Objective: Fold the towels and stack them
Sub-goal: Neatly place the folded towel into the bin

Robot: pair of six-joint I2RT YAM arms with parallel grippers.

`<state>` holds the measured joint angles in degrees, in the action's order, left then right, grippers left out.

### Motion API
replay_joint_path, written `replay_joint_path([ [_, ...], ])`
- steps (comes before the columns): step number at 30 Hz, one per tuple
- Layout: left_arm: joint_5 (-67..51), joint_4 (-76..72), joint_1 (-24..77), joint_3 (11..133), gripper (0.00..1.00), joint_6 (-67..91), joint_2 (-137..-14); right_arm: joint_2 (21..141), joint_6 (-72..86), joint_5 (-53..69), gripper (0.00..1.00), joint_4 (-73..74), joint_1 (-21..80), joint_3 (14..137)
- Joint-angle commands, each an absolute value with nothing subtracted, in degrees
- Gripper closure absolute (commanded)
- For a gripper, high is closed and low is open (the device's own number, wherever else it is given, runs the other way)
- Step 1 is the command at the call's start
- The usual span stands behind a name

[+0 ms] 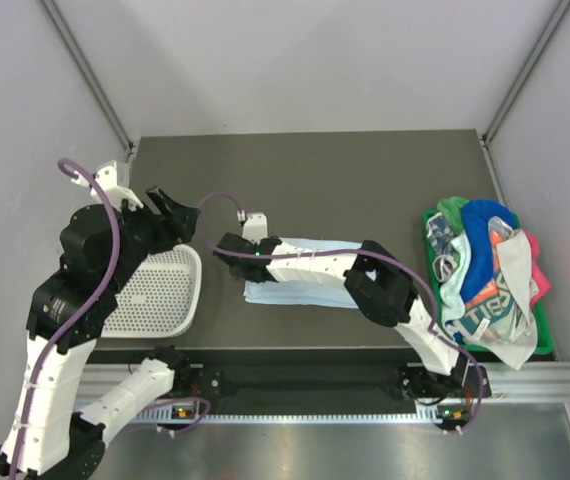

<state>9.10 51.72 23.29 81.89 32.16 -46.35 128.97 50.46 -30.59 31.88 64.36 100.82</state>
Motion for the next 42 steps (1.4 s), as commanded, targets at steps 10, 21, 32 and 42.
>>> replay_joint_path([
  [10, 9.93, 54.23, 23.12, 85.43, 0.31, 29.36, -45.7, 134.38, 52.21, -34.54, 0.47, 40.43, 66.36, 99.86],
  [21, 9.84, 54.14, 23.12, 85.69, 0.31, 29.0, -45.79, 134.05, 47.55, -29.28, 0.88, 37.19, 65.66, 96.25],
  [32, 11.51, 55.81, 23.12, 89.38, 0.31, 28.83, -46.49, 111.2, 45.09, -12.66, 1.0, 22.15, 63.99, 81.92],
  [42, 11.34, 55.72, 23.12, 89.91, 0.32, 29.53, -46.76, 103.54, 54.03, -3.17, 1.0, 13.63, 64.51, 81.55],
])
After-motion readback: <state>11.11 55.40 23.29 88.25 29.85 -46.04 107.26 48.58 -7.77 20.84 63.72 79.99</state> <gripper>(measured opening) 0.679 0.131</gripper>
